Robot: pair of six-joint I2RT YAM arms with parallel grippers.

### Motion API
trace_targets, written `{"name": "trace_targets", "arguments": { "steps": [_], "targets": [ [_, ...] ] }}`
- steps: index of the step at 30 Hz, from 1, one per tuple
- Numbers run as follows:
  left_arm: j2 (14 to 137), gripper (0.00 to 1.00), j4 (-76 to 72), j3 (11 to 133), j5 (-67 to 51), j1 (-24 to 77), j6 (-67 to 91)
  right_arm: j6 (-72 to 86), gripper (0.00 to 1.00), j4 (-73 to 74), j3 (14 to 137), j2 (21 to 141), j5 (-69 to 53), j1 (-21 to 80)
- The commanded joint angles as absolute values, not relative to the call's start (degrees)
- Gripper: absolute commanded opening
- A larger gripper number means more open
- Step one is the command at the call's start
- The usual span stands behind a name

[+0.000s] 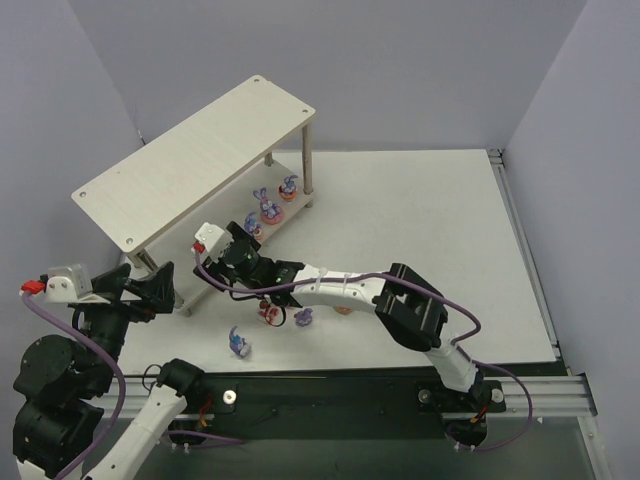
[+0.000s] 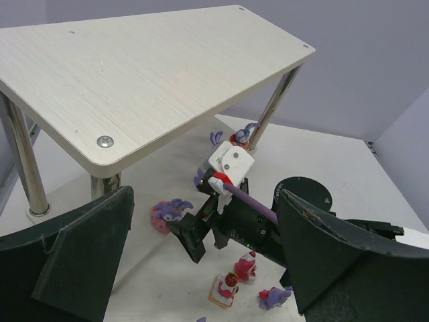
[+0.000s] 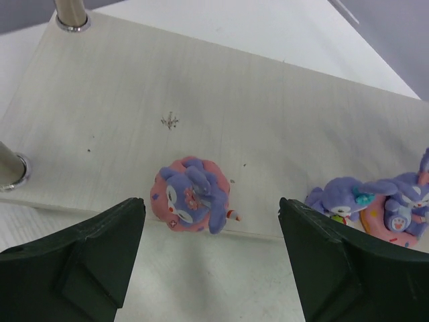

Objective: Place and organize the plastic toys onto the shelf

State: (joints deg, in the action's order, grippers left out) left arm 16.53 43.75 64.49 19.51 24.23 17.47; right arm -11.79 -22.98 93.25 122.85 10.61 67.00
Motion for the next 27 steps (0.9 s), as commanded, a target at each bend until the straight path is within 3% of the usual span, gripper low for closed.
{"name": "trace_targets", "arguments": {
  "steps": [1, 10, 27],
  "targets": [
    [15.8, 0.97, 43.6, 66.1, 20.1, 24.3, 17.0, -1.8, 0.84, -31.1, 93.2, 117.6, 20.3, 68.2],
    [15.4, 0.97, 43.7, 65.7, 20.2, 24.3, 17.2, 25.4, 0.72, -31.4, 89.0, 117.2, 27.8, 68.6],
    [14.9, 0.97, 44.4, 65.5, 20.8, 24.3, 16.9, 30.8, 0.75, -23.1, 96.5, 123.4, 32.6, 70.8]
  ]
}}
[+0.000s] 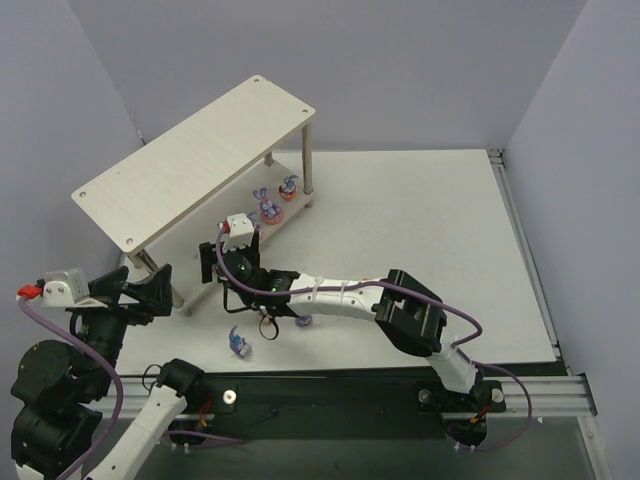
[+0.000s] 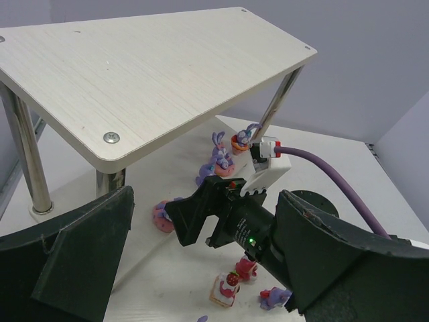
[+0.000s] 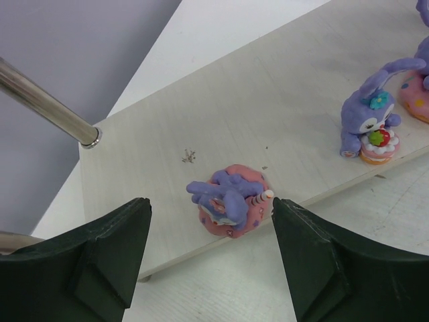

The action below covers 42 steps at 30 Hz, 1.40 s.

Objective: Place and organize the plastic toys onto the shelf

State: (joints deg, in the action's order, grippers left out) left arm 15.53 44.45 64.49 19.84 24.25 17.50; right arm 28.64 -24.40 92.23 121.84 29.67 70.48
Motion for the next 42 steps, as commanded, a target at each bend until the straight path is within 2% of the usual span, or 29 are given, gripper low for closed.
{"name": "trace_targets", "arguments": {
  "steps": [1, 11, 16, 27, 37, 42],
  "targets": [
    [14.9, 0.97, 44.6, 65.6, 21.0, 24.3, 16.8, 30.8, 0.75, -22.6, 96.9, 123.7, 32.5, 70.8],
    [14.5, 0.97, 45.0, 65.9, 21.1, 24.3, 16.9, 33.5, 0.76, -20.5, 99.1, 126.9, 33.9, 70.4],
    [14.4, 0.97, 44.9, 65.8, 21.1, 24.3, 16.9, 33.6, 0.73, -19.6, 101.1, 129.0, 33.7, 70.3],
    [14.3, 0.97, 45.3, 65.7, 21.4, 24.3, 16.7, 33.7, 0.6, -22.7, 100.8, 130.8, 31.4, 69.1],
    [14.2, 0.97, 45.3, 65.5, 21.7, 24.4, 16.7, 26.7, 0.45, -28.7, 96.6, 129.9, 25.8, 67.2],
    [14.3, 0.97, 45.2, 65.3, 21.8, 24.3, 16.6, 19.3, 0.44, -33.2, 92.7, 128.1, 20.4, 65.9]
  ]
}}
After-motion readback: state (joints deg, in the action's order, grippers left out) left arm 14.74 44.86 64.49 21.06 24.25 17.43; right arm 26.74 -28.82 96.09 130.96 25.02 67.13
